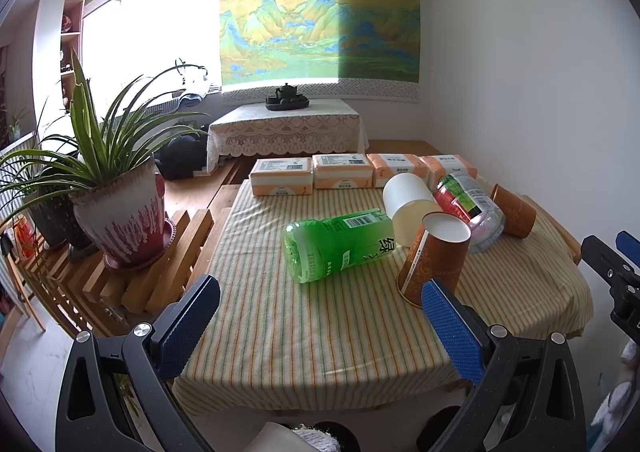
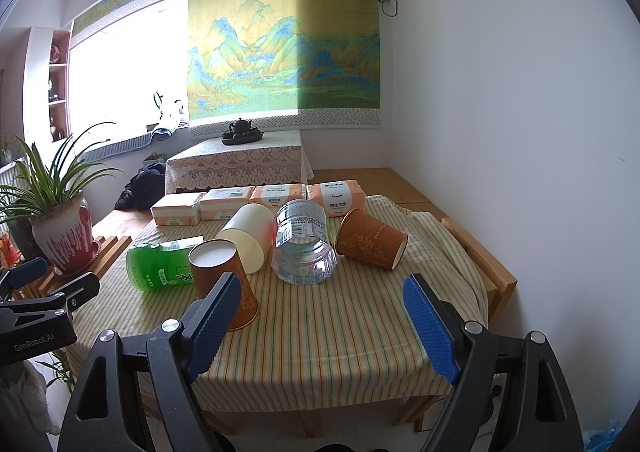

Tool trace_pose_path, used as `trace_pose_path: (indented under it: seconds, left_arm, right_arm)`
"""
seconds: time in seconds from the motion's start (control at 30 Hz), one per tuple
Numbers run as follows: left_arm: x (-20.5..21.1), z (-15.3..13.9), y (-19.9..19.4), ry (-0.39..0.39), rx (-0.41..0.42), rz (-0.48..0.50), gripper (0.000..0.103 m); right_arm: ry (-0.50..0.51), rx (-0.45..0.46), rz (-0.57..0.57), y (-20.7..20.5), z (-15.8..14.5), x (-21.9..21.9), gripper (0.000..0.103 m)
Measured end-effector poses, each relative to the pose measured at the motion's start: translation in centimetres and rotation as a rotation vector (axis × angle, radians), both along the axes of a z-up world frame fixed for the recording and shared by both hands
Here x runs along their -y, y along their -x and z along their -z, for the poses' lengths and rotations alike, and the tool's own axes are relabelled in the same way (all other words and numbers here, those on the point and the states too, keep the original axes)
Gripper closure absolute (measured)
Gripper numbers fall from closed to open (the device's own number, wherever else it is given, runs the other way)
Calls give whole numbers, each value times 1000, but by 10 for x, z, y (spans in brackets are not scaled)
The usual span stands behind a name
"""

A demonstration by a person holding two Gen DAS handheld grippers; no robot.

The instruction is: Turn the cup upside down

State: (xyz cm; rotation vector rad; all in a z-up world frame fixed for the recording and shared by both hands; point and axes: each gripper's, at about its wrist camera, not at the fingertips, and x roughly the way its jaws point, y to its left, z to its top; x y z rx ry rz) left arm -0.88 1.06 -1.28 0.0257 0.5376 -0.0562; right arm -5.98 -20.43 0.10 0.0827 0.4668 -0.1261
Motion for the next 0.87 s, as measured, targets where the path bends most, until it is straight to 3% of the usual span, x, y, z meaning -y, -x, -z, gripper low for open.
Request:
trace_pose_path:
  seconds: [0.87]
  left_arm:
    - [0, 0, -2, -4, -1, 2, 1]
  right_arm:
    - [2, -12, 2, -2, 2, 2, 23]
